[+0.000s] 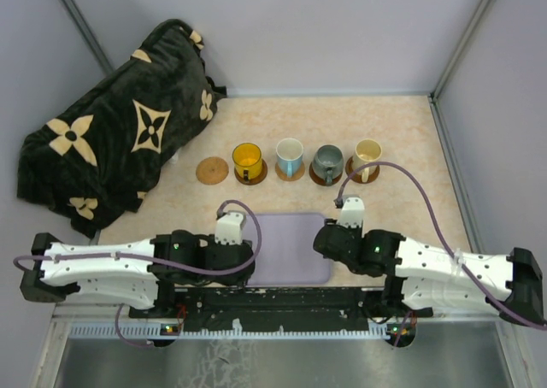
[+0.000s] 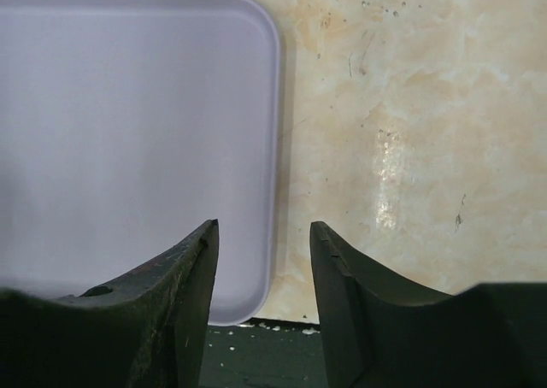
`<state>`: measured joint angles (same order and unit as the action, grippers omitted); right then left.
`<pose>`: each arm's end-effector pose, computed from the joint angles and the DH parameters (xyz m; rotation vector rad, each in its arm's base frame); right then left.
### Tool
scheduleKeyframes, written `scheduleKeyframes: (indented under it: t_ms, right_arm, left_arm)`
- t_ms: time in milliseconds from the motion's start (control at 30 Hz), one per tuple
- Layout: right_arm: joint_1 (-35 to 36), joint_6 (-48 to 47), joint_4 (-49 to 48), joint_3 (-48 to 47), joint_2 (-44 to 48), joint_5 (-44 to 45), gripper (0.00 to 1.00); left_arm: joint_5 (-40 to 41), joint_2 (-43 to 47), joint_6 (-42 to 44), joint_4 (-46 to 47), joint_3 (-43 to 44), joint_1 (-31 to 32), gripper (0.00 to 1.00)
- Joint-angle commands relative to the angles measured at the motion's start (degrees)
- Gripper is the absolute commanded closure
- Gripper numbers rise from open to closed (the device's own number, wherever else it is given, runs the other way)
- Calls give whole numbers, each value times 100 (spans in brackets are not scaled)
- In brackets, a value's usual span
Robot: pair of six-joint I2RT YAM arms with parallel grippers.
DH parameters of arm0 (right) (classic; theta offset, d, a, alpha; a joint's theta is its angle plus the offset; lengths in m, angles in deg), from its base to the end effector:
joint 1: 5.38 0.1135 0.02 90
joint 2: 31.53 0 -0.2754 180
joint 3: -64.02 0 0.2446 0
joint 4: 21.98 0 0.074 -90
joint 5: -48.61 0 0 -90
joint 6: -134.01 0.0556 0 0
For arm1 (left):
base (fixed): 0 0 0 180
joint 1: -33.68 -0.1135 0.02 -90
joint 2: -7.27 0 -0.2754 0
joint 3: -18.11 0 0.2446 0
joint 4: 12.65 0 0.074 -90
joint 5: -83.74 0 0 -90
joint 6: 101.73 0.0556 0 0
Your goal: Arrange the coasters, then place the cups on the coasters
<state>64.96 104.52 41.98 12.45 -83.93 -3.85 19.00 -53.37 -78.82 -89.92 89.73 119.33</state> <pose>0.0813 0.1269 0.2213 -0.0236 2.3757 0.1469 0.0369 -0.1728 0.2863 0.2978 2.5789 -0.3921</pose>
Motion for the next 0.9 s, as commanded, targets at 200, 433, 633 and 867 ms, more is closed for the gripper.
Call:
scheduleKeyframes:
  t_ms: [200,433,633,867]
  right_arm:
    - [47,-290,-215,-331,243,350,53]
    - [44,-465,-538,-80,451,101,53]
    - [46,-505,-601,122,605,8,53]
    - [47,-369,-699,300,660,-96,53]
  left_arm:
    - [78,-631,-1303,-909,326,764,30]
    - [108,-291,-1775,-422,-387,797,32]
    - [185,-53,-1747,-4,-796,797,33]
    - [322,-698,-1671,94,-745,799,30]
